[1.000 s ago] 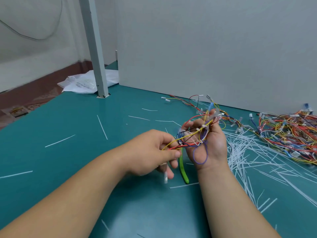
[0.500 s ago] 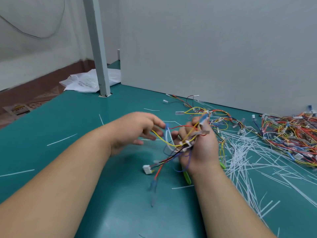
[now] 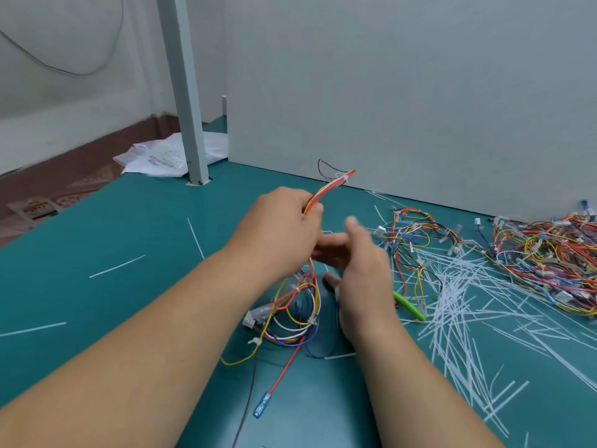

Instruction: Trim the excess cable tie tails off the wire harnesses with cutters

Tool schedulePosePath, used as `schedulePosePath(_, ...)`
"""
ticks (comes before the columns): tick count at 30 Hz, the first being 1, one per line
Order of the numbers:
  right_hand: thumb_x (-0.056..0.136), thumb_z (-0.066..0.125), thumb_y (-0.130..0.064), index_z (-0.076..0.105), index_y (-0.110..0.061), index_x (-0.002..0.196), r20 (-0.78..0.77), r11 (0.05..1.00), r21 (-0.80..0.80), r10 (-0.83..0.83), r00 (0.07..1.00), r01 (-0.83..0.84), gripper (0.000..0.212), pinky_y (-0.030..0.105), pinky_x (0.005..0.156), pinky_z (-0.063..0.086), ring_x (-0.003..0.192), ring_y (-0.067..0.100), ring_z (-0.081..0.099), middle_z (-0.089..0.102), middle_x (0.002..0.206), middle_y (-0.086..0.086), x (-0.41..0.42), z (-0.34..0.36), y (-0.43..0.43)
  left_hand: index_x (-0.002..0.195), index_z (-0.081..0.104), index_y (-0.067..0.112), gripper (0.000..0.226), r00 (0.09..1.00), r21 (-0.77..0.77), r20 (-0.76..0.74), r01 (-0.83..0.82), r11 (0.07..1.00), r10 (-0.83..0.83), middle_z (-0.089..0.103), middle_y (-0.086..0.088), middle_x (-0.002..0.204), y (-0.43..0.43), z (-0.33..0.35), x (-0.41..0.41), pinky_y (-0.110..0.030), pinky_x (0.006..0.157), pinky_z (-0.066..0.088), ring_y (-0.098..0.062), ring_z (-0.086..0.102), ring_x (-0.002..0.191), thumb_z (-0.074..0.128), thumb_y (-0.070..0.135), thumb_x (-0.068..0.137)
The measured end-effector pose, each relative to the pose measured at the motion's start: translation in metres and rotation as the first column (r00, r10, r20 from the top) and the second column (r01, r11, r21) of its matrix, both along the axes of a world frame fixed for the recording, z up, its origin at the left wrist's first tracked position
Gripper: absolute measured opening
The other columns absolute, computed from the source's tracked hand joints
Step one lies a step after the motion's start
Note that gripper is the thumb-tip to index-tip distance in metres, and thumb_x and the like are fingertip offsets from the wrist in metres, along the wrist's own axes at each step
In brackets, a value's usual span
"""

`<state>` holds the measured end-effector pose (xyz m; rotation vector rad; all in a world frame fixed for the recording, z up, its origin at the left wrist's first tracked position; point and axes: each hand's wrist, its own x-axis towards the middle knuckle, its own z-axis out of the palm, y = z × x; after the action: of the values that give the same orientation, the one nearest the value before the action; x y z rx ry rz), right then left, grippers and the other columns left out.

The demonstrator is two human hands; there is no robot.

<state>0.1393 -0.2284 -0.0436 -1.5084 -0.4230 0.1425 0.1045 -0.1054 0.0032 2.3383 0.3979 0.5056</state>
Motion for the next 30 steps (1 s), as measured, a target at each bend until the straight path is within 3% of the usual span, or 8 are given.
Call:
schedulePosePath(4, 0.095, 0.048, -0.073, 0.069, -0.018, 0.110, -0.447, 0.975, 0.186, -0.025, 0.894, 0.121, 0.062, 0.044, 0.089, 0.053, 0.091, 0.018, 0.079, 0.081, 0.096, 0.005, 0.015, 0.000, -0.005, 0.109, 0.062, 0.034, 0.021, 0.991, 0.346, 0.068, 0.088, 0.934, -0.118, 0.067, 0.004, 0.079, 0.000, -0.008, -0.017, -0.040, 0.066, 0.054, -0.031, 0.065, 0.078, 0.044, 0.041, 0.103)
schedulePosePath(8, 0.105, 0.054, -0.045, 0.059, -0.014, 0.115, -0.487, 0.892, 0.398, 0.008, 0.873, 0.214, 0.032, 0.027, 0.054, 0.054, 0.060, 0.014, 0.069, 0.077, 0.081, 0.004, 0.021, -0.001, -0.005, 0.120, 0.050, 0.041, 0.022, 0.946, 0.579, -0.180, 0.322, 0.749, -0.268, 0.069, 0.000, 0.094, -0.009, -0.015, -0.028, -0.039, 0.067, 0.050, -0.030, 0.064, 0.088, 0.038, 0.046, 0.103)
schedulePosePath(15, 0.111, 0.039, -0.048, 0.066, -0.021, 0.110, -0.447, 0.784, 0.473, -0.179, 0.877, 0.401, 0.038, 0.022, 0.043, 0.031, 0.043, 0.012, 0.028, 0.033, 0.054, -0.004, 0.034, 0.001, -0.016, 0.110, 0.042, 0.050, 0.070, 0.885, 0.190, -0.349, 0.389, 0.901, -0.308, 0.060, 0.016, 0.083, -0.014, -0.014, -0.059, -0.032, 0.071, 0.049, -0.007, 0.058, 0.079, 0.067, 0.085, 0.054)
schedulePosePath(19, 0.112, 0.040, -0.041, 0.062, -0.020, 0.105, -0.407, 0.778, 0.520, -0.138, 0.903, 0.354, 0.031, 0.023, 0.047, 0.035, 0.047, 0.011, 0.036, 0.041, 0.057, -0.005, 0.035, 0.002, -0.018, 0.087, 0.052, 0.033, 0.044, 0.836, 0.288, -0.496, 0.413, 0.864, -0.234, 0.056, 0.013, 0.075, 0.001, -0.012, -0.068, -0.027, 0.057, 0.040, -0.001, 0.052, 0.066, 0.070, 0.069, 0.069)
schedulePosePath(23, 0.111, 0.045, -0.033, 0.060, -0.023, 0.095, -0.277, 0.891, 0.400, -0.104, 0.955, 0.213, 0.024, 0.024, 0.047, 0.036, 0.052, 0.010, 0.047, 0.052, 0.063, -0.007, 0.026, -0.001, -0.010, 0.081, 0.058, 0.022, 0.025, 0.965, -0.001, -0.160, 0.210, 0.978, -0.207, 0.066, 0.004, 0.069, 0.020, 0.001, -0.062, -0.032, 0.061, 0.053, -0.011, 0.066, 0.063, 0.077, 0.038, 0.085)
schedulePosePath(26, 0.101, 0.050, -0.058, 0.064, -0.021, 0.083, -0.263, 0.988, 0.152, 0.037, 0.964, 0.004, 0.043, 0.023, 0.045, 0.032, 0.051, 0.012, 0.051, 0.059, 0.064, -0.002, 0.010, 0.004, -0.002, 0.088, 0.060, 0.018, 0.015, 0.980, -0.406, 0.197, 0.107, 0.908, -0.027, 0.070, 0.000, 0.067, 0.020, 0.008, -0.054, -0.030, 0.049, 0.057, -0.018, 0.074, 0.060, 0.074, 0.021, 0.092)
schedulePosePath(28, 0.082, 0.044, -0.084, 0.069, -0.016, 0.072, -0.268, 0.994, -0.069, 0.065, 0.961, -0.086, 0.072, 0.023, 0.042, 0.031, 0.046, 0.014, 0.052, 0.062, 0.061, 0.004, 0.002, 0.007, -0.002, 0.089, 0.058, 0.017, 0.014, 0.940, -0.470, 0.330, 0.087, 0.879, 0.084, 0.066, 0.001, 0.067, 0.022, 0.014, -0.049, -0.029, 0.048, 0.057, -0.020, 0.075, 0.061, 0.071, 0.019, 0.095)
schedulePosePath(30, 0.086, 0.047, -0.085, 0.058, -0.013, 0.056, 0.026, 0.974, -0.203, -0.102, 0.994, 0.105, 0.079, 0.025, 0.047, 0.033, 0.046, 0.010, 0.044, 0.053, 0.053, -0.003, -0.005, 0.009, -0.005, 0.088, 0.056, 0.019, 0.015, 0.908, -0.383, 0.397, 0.030, 0.923, 0.135, 0.066, -0.003, 0.072, 0.031, 0.021, -0.045, -0.037, 0.056, 0.060, -0.019, 0.074, 0.064, 0.069, 0.024, 0.096)
